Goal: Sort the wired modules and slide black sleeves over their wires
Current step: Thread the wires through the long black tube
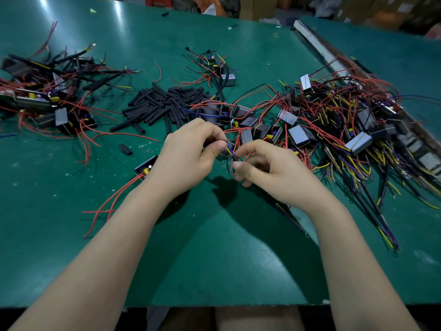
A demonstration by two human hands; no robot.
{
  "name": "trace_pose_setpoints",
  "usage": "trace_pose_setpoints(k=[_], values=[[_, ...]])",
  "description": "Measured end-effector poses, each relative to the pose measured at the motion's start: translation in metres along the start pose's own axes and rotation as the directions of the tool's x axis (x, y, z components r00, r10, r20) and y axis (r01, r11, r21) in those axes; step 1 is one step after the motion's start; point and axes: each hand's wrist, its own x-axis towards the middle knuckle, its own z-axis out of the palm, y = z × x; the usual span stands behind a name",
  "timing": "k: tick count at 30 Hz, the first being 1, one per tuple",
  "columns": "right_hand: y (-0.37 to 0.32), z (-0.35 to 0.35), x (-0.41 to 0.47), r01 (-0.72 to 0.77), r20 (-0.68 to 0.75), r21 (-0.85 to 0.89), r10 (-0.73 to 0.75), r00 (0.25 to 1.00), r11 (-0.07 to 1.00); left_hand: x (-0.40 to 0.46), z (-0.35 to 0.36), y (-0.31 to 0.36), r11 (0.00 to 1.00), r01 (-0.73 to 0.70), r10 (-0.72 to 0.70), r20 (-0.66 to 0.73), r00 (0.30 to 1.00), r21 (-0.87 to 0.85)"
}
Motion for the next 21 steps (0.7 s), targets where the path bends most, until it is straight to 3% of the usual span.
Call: trace_pose_setpoints(k=[6,11,15,18,21], values=[[0.004,-0.001,0.003,0.055,-0.229,-0.021,-0.058,0.972,0.998,-0.001,-0.001,0.000,0.997,-0.063,0.063,0.018,0.998,0.045],[0.002,-0.001,0.003,0.067,-0.214,-0.059,-0.078,0.974,0.996,-0.003,0.002,-0.001,0.974,-0.201,0.203,-0.009,0.979,0.107],[-0.001,0.004,0.005,0.073,-0.275,-0.016,-0.075,0.959,0.997,-0.003,0.006,-0.002,0.973,-0.216,0.220,-0.056,0.974,0.082],[-0.002,0.003,0.007,0.102,-0.280,0.116,-0.066,0.958,0.988,0.000,0.001,-0.001,0.987,-0.105,0.093,-0.092,0.991,-0.126],[-0.001,-0.006,0.005,0.157,-0.313,0.138,-0.108,0.944,0.978,0.004,-0.011,-0.007,0.923,0.155,-0.208,-0.117,0.971,-0.353]])
